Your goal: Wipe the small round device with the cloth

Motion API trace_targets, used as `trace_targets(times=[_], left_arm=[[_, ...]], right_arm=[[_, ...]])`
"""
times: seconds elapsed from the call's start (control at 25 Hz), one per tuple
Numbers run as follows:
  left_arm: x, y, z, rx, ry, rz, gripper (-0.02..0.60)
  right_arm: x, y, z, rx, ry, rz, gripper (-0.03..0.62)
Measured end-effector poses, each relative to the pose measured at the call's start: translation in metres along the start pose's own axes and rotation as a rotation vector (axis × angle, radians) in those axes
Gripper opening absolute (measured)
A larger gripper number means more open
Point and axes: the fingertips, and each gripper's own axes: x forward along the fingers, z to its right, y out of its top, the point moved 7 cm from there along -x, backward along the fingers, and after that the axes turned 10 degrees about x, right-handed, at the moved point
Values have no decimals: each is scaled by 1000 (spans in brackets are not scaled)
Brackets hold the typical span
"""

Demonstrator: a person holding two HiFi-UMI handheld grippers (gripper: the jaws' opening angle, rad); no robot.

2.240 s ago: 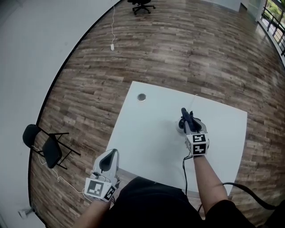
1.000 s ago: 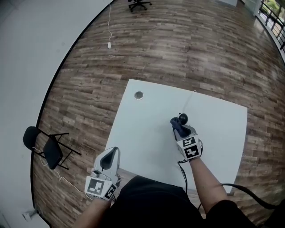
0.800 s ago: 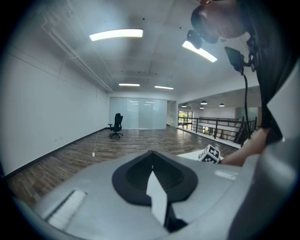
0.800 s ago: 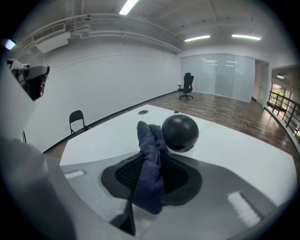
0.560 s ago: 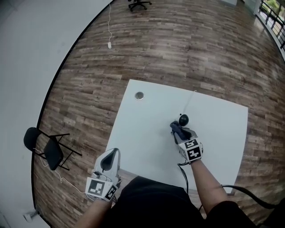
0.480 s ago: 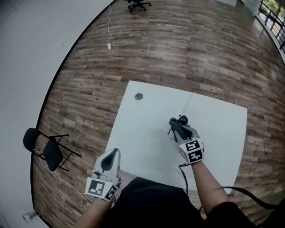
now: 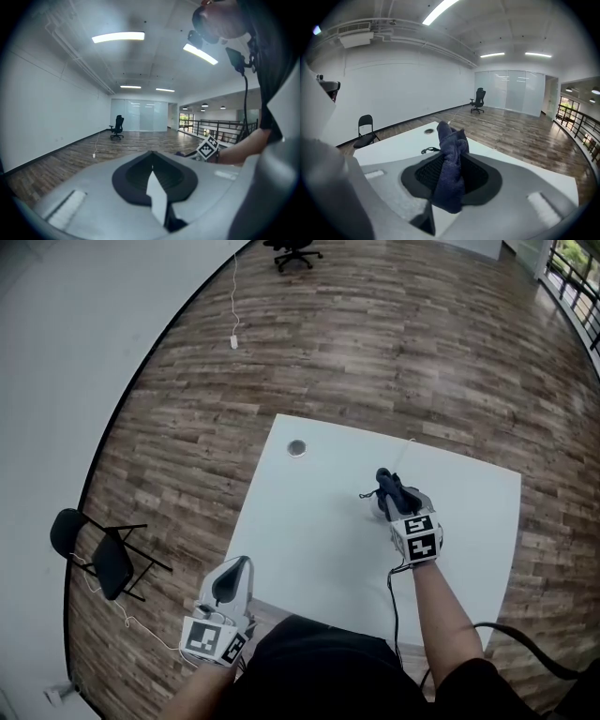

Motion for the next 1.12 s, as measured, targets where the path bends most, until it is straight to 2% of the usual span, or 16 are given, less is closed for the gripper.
trace_targets(times=[0.44,0.64,1.12], left_arm=[[-2,2,-1,3,8,-6,6],[-1,1,-1,8,3,-8,6],[7,6,3,25,-30,-14,6]], right_arm=[[2,-3,20,101,-32,16,109],[5,-13,30,138,-46,-14,107],[11,-39,30,96,-73,-130,107]])
